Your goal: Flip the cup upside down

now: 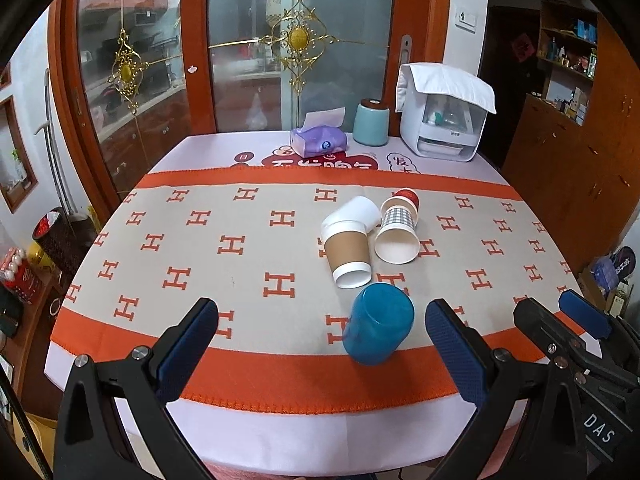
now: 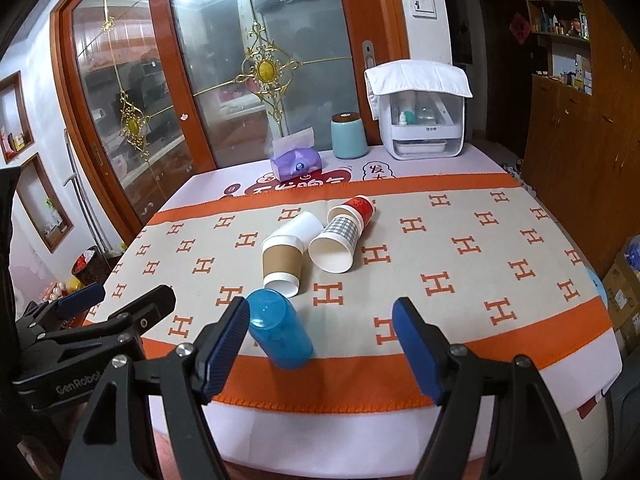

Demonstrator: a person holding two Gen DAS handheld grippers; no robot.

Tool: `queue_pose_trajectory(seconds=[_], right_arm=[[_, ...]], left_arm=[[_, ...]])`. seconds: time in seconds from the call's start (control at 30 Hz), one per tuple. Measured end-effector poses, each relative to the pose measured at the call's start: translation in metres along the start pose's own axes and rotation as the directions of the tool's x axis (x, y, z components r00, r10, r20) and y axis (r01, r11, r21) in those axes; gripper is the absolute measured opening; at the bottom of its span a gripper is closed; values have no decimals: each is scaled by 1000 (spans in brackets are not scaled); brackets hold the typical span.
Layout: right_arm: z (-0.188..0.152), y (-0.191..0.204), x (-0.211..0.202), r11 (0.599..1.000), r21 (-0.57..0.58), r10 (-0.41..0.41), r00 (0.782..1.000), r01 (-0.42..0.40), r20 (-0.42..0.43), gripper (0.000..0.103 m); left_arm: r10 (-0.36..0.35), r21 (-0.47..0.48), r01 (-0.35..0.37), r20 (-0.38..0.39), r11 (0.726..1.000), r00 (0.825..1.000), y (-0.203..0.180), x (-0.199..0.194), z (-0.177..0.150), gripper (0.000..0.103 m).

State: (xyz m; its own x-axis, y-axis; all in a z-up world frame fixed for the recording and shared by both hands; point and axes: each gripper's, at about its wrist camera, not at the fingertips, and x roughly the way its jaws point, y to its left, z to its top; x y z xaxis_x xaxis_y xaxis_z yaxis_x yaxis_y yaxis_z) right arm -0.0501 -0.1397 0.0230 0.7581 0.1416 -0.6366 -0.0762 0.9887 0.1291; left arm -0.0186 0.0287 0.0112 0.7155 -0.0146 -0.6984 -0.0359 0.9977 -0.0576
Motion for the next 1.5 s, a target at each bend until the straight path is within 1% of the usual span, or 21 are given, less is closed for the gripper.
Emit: queue_pose_trajectory(seconds=[0.2, 0.63, 1.5], right_arm=[[-2, 1, 5, 1000, 7, 12, 1000, -12, -12, 74], [-4, 0, 11, 1000, 11, 2, 1000, -2, -22, 74], [-8, 3, 14, 1000, 15, 8, 1000, -8, -27, 74]], left_arm=[[6, -15, -6, -18, 1000, 1000, 1, 5, -1, 102], [20, -19, -21, -41, 1000, 999, 3, 13, -2, 102], [31, -14, -32, -48, 999, 998, 5, 13, -5, 102]])
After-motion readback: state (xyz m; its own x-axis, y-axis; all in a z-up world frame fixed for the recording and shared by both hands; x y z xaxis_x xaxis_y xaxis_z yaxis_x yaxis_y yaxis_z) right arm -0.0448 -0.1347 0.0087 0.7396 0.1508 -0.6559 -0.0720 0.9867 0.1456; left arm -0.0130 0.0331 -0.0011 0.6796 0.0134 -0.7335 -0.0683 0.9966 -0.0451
